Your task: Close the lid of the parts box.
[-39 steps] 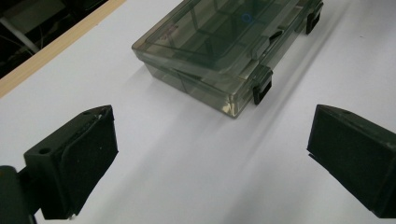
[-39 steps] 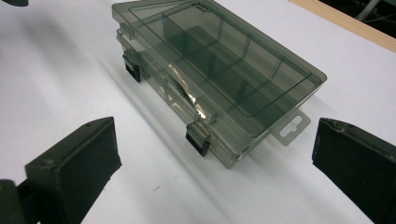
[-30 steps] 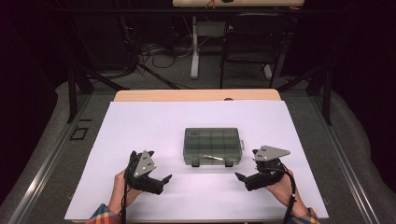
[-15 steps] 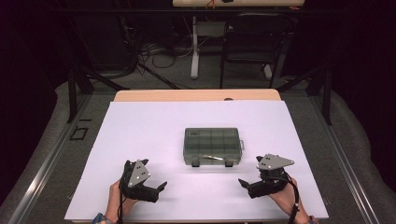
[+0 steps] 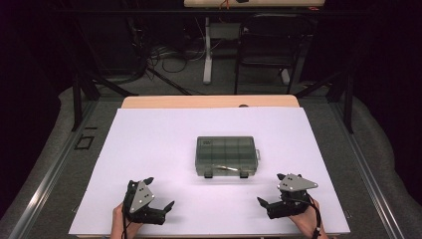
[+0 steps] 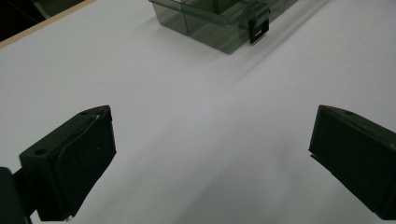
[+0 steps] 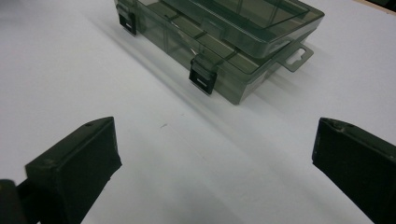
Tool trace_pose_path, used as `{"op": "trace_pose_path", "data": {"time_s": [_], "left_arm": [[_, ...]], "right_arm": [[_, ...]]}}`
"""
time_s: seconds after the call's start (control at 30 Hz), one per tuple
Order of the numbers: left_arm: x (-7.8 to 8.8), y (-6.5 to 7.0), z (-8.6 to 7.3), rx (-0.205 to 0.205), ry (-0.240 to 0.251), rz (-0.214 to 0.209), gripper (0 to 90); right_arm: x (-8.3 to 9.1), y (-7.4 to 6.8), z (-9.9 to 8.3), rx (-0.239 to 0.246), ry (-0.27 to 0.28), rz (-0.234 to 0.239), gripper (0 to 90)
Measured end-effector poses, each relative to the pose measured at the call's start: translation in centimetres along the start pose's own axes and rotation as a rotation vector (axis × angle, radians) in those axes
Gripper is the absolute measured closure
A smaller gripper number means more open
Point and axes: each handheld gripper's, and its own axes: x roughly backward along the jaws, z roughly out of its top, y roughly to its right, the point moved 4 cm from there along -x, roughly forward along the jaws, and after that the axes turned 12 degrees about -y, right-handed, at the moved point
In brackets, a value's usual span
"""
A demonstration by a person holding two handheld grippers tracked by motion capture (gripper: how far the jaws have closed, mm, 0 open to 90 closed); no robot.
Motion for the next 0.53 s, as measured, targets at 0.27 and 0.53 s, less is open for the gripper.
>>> {"op": "trace_pose_path", "data": {"time_s": [0.27,0.53], "left_arm": [[0.5,0.5,-1.1,0.011,0.010,0.000,0.0],[-0.2,1.0,-1.1,-0.013,-0.003,-0.031,0.0]], "right_arm": [[0.2,0.1,-0.8,-0.014,0.003,-0.016,0.0],[0.1,0.1,-1.3,-0.023,-0.004,-0.026,0.0]]}}
